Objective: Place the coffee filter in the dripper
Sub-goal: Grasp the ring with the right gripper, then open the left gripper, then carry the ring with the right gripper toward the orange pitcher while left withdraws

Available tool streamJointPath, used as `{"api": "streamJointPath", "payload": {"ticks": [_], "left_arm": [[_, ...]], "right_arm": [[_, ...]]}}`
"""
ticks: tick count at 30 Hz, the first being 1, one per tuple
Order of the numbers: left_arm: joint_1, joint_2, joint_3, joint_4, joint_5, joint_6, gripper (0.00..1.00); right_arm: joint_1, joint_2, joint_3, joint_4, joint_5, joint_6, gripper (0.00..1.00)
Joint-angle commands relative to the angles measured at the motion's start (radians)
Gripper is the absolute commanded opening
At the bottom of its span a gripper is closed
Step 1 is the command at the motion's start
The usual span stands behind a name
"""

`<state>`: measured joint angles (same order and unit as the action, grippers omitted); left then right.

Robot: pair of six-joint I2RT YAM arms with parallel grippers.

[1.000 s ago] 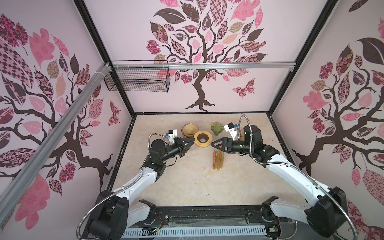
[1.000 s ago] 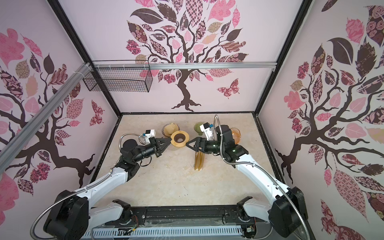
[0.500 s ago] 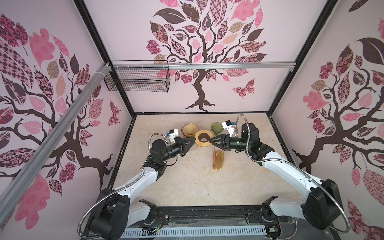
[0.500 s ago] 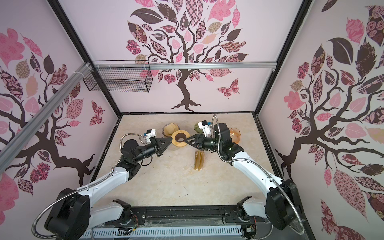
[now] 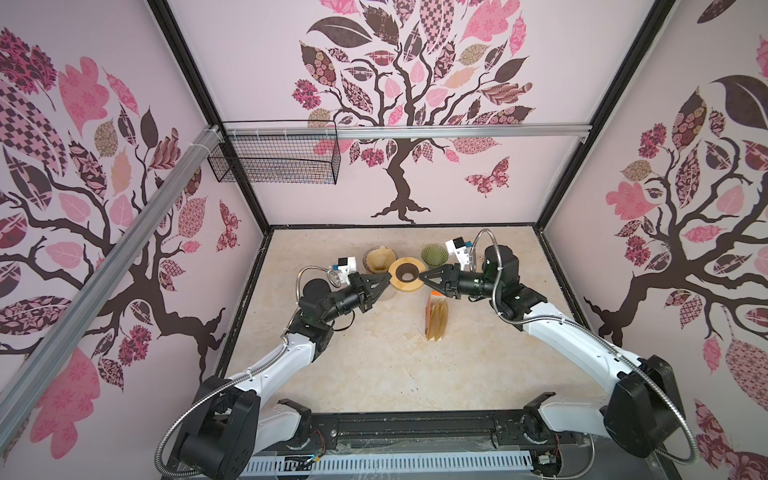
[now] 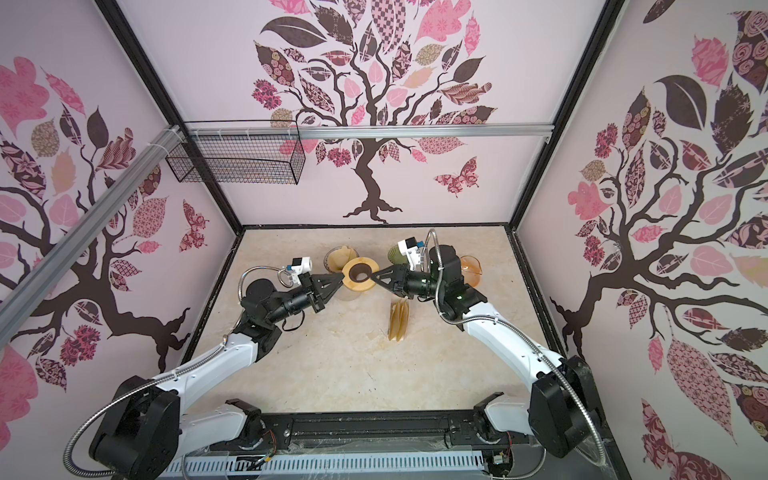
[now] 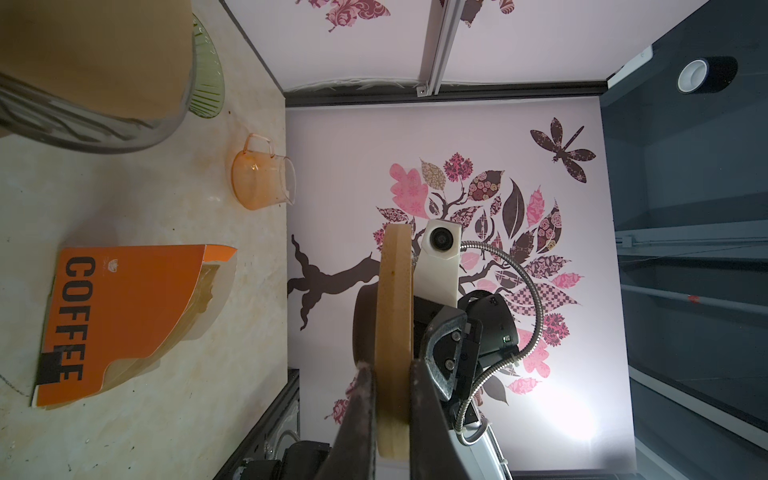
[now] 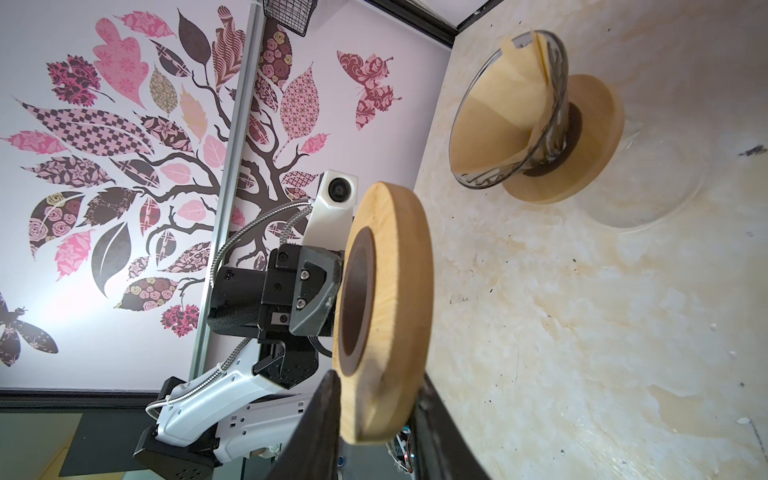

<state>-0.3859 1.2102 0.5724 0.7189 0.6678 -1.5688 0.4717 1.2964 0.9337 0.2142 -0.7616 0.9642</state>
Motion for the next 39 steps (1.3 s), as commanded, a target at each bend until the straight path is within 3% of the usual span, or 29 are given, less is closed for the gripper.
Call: {"api": "streamJointPath", "payload": {"ticks": [1, 9, 13, 19, 24, 28, 31, 37, 39], "left_arm": [[-0.002, 0.005, 0.028, 0.037, 0.019, 0.004, 0.0], [-0.002, 0.024, 0.04, 0.03, 0.036, 0.048, 0.0], [-0.001, 0.022, 0.054, 0.003, 0.042, 0.09, 0.09], [0.02, 0.02, 0.124, -0.074, 0.077, 0.157, 0.42], [0.08, 0.008, 0.193, -0.142, 0.118, 0.202, 0.73], [0.113, 0.001, 0.283, -0.305, 0.15, 0.315, 0.82], [0.107, 0.015, 0.408, -0.633, 0.157, 0.527, 0.86], [0.025, 0.07, 0.658, -1.157, 0.009, 0.939, 0.9], [-0.013, 0.091, 0.682, -1.178, 0.004, 0.973, 0.9]], "right_arm": [[0.0, 0.026, 0.002, 0.083, 0.006, 0.03, 0.27], [0.0, 0.025, -0.004, 0.113, 0.031, 0.054, 0.04], [-0.009, 0.023, 0.0, 0.102, 0.054, 0.049, 0.0], [-0.091, 0.005, 0.042, 0.081, 0.07, 0.036, 0.0], [-0.227, -0.014, 0.083, 0.087, 0.092, 0.056, 0.0], [-0.395, -0.023, 0.076, 0.07, 0.153, 0.057, 0.0], [-0.541, -0.016, 0.006, 0.143, 0.175, 0.12, 0.0], [-0.721, 0.051, -0.079, 0.216, 0.217, 0.134, 0.0], [-0.757, 0.086, -0.101, 0.242, 0.225, 0.135, 0.0]]}}
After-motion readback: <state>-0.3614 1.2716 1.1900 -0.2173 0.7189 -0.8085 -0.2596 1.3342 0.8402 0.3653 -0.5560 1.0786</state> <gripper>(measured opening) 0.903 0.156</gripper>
